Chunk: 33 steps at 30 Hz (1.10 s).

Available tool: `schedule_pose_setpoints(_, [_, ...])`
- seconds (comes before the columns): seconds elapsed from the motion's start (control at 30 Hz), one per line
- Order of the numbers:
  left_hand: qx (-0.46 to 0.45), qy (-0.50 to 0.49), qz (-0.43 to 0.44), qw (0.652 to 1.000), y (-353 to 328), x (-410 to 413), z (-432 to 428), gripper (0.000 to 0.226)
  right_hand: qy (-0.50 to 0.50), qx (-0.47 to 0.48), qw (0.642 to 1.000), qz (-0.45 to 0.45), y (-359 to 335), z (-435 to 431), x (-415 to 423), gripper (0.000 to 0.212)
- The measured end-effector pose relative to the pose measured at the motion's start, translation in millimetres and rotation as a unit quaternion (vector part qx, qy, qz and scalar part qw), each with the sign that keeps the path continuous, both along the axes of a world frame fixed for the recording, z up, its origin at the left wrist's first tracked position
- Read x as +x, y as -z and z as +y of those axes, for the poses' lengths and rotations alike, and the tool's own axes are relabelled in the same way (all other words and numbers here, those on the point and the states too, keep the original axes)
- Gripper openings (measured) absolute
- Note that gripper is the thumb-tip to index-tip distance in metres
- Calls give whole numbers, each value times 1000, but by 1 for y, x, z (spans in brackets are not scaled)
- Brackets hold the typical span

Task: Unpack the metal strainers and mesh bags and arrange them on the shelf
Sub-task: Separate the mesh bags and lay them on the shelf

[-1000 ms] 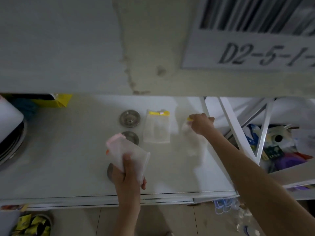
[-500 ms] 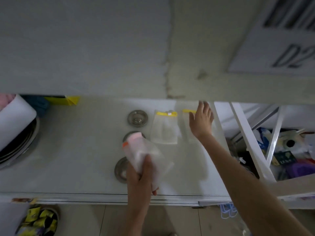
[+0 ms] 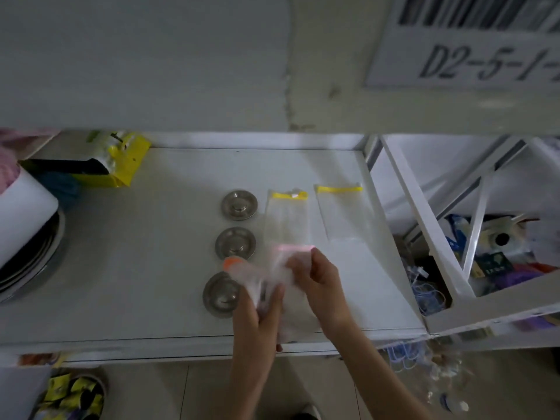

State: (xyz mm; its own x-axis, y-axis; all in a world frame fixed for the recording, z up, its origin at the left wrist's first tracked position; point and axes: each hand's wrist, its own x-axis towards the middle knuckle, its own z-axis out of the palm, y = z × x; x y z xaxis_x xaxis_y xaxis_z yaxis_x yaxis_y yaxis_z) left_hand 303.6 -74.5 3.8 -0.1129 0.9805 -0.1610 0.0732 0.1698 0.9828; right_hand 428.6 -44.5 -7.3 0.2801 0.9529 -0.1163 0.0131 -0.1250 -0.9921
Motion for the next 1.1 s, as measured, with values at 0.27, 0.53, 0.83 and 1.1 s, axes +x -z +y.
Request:
schedule_pose_setpoints(0.27, [-3,-72,47,996,6,-23,-4,18,-18,-18,995,-93,39,1,5,91])
schedule_pose_setpoints(0.53, [14,-98,72,992,8,-43,-5,20,18,-53,966,-251,54,11,5,80])
schedule_pose_setpoints(0.83, [-22,-61,-34,997,10,-35,-4,28,30,-86,857,-507,77,9,11,62])
schedule_pose_setpoints(1.1, [-31,89,-168,981,-16,-14,-14,38,70,19,980,-183,24,-9,11,40])
